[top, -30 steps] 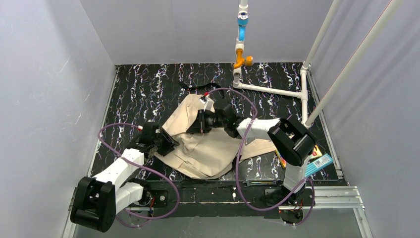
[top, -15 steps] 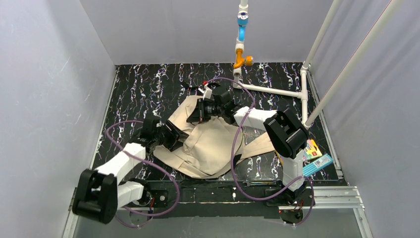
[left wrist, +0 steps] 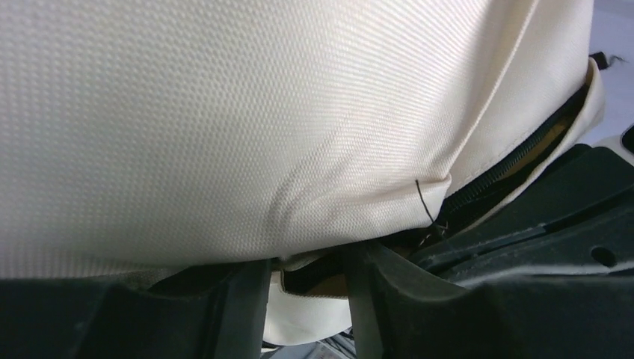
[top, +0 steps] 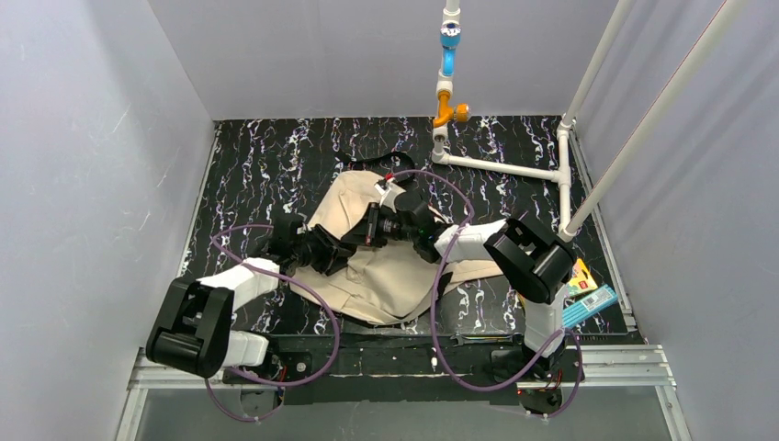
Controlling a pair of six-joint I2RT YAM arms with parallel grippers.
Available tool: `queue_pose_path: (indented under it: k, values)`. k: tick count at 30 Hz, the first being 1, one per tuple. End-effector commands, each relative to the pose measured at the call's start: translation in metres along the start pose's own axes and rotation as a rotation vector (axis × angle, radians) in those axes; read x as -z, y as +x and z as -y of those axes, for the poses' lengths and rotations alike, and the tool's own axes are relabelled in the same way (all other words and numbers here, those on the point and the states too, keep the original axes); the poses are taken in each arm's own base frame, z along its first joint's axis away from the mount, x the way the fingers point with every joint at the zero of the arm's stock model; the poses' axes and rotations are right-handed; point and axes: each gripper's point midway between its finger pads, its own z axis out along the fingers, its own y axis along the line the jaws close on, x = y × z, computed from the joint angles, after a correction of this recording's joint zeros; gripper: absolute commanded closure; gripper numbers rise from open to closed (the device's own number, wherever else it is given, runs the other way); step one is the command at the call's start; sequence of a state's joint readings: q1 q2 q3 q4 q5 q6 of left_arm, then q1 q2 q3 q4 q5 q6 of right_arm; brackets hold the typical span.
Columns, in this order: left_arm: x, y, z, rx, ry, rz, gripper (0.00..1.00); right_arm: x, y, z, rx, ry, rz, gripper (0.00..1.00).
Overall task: Pack the student bag
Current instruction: Unzip the student bag at the center of the board.
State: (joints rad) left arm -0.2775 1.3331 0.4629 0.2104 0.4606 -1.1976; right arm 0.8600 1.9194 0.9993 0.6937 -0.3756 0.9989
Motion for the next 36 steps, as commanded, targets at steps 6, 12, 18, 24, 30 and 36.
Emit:
queue_pose_path:
  k: [6, 12, 18, 24, 30, 36]
  values:
    - [0.017, 0.018, -0.01, -0.1, 0.033, -0.004, 0.45, 0.02, 0.001, 0.016, 0.216, 0.221, -0.246, 0.78]
    - [0.044, 0.027, -0.015, -0.238, -0.074, -0.054, 0.33, 0.058, -0.026, 0.01, 0.325, 0.367, -0.172, 0.41]
    - [0.07, 0.026, 0.006, -0.354, -0.067, -0.029, 0.3, 0.085, -0.056, 0.011, 0.294, 0.536, -0.06, 0.3]
    - [0.067, 0.029, 0.008, -0.35, -0.046, -0.049, 0.28, 0.099, -0.076, 0.034, 0.163, 0.775, 0.047, 0.13]
    - [0.053, 0.035, 0.007, -0.287, 0.022, -0.085, 0.34, 0.094, -0.079, 0.053, 0.121, 0.911, 0.068, 0.15]
    - [0.062, 0.037, 0.01, -0.322, 0.031, -0.066, 0.31, 0.081, -0.066, 0.059, 0.194, 1.021, 0.04, 0.29]
